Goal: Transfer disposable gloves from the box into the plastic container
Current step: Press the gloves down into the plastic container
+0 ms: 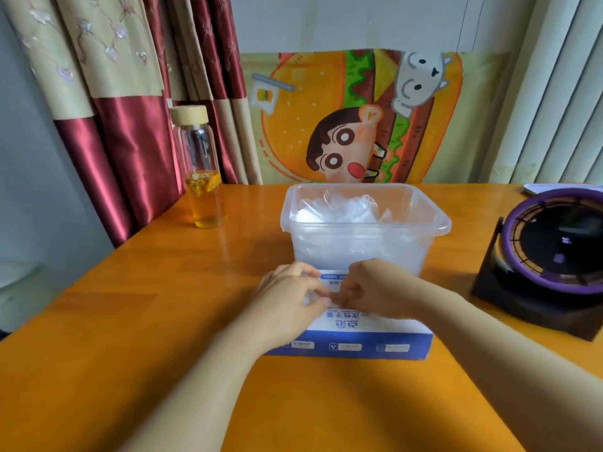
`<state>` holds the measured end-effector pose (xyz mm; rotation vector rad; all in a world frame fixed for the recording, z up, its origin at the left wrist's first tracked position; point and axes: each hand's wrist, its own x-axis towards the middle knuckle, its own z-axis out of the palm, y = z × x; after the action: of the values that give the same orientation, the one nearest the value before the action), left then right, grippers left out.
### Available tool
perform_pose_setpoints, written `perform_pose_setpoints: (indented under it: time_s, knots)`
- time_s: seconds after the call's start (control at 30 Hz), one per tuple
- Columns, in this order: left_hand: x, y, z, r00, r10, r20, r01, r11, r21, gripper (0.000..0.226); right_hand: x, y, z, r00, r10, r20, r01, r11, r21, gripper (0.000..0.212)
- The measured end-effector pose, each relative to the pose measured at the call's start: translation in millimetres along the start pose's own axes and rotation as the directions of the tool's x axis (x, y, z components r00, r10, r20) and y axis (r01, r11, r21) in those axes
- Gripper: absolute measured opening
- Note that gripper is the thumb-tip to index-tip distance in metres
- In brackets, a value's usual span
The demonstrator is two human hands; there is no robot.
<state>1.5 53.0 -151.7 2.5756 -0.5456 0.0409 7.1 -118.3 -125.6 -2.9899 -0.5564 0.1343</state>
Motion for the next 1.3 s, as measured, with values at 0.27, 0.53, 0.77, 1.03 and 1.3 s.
perform_pose_setpoints:
  time_s: [0.27,0.53,0.77,1.03,1.3]
  knots:
    - [-1.4,1.5,-2.6,0.999,0.046,-0.026,-0.045,0.998,0.046,0.04,-9.5,17.9,15.6,0.955,0.102,-0.278,0.117,0.733,0.67,0.017]
    - [-0.7,0.0,-2.8,1.0,0.0,-0.019,0.0,1.0,0.009,0.046,-18.0,13.2,18.9,0.886,0.225,-0.404,0.277,0.441,0.854,0.018]
    - [-4.4,2.1,-1.9,1.0,0.003,-0.021,-0.003,1.0,-0.018,0.041,-31.3,14.7,5.7,0.907,0.263,-0.33,0.181,0.464,0.867,0.037]
    - [-5.3,3.3,-0.6,1.0,0.0,-0.001,0.0,1.0,0.011,0.037,-25.3,1.1,4.7,0.805,0.37,-0.465,0.265,0.477,0.838,0.017]
    - [-8.0,10.8,-4.4,0.999,-0.026,0.026,0.023,0.994,0.103,0.044,-25.2,-2.1,-26.3,0.722,0.421,-0.549,0.222,0.61,0.76,0.042]
